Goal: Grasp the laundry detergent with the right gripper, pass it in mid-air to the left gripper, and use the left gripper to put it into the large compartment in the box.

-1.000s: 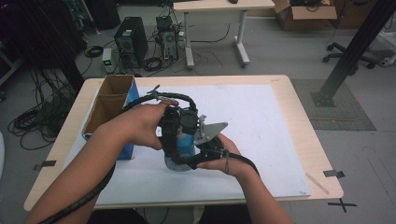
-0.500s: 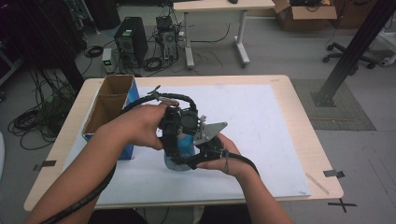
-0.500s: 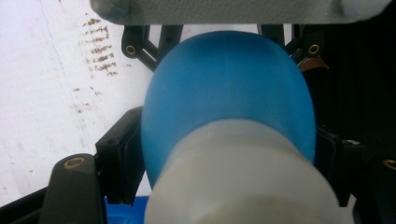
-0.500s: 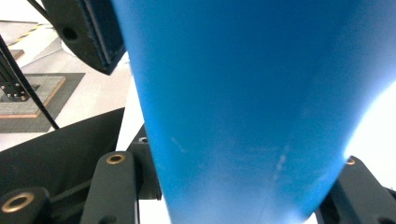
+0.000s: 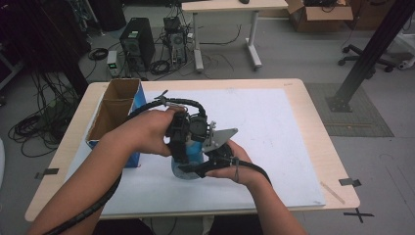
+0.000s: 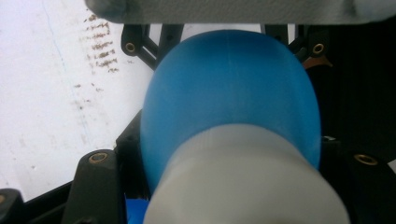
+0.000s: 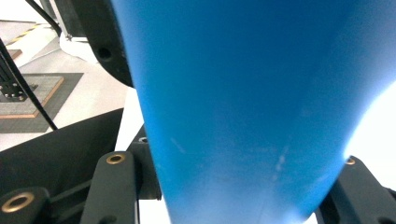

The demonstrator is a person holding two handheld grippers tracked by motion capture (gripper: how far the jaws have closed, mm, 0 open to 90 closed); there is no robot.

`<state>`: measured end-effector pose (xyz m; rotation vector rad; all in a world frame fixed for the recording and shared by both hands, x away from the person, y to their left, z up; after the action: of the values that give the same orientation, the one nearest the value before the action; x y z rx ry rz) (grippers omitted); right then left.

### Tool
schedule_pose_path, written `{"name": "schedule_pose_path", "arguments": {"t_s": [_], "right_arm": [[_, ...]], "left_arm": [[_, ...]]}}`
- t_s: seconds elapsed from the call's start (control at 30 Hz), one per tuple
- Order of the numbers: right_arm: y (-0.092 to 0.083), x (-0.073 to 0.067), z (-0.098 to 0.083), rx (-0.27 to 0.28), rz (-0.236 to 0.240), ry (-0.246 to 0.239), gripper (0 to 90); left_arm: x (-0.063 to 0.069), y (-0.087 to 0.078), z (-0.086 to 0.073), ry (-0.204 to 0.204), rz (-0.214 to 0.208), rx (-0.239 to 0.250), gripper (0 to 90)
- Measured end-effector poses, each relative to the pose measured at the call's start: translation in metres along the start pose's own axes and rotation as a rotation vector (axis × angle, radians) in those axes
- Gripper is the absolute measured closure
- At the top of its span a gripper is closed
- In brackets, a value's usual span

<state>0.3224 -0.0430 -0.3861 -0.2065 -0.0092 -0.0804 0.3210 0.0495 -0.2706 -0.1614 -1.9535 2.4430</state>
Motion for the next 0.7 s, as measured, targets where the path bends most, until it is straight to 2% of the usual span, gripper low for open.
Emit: {"name": "schedule_pose_path", "arguments": {"t_s": [0.27,0.37,0.7], "right_arm": [[-0.0006,-0.0005,0.0026,0.003,-0.002,-0.012,45.0],[-0.0013,-0.001,0.0038,0.013,-0.004,-0.015,44.9],[-0.0033,-0.002,0.0034,0.033,0.008,-0.016,43.6]], "left_arm": [[0.0018,-0.0033,0.0047,-0.032,0.014,-0.042,38.0],[0.0019,-0.0048,0.0054,-0.033,0.016,-0.032,38.2],[0.0041,-0.0071,0.0087,-0.041,0.019,-0.044,38.5]]}}
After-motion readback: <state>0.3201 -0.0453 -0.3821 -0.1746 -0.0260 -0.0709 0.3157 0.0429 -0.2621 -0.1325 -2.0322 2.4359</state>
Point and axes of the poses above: each handheld gripper's, and its own axes: y roughly forward along the jaws, z roughly out of its top, x roughly to its right, the point moved 2 cm from there along y, roughly forward along the jaws, and after that the axes turned 13 degrees about x, right-handed, at the moved point
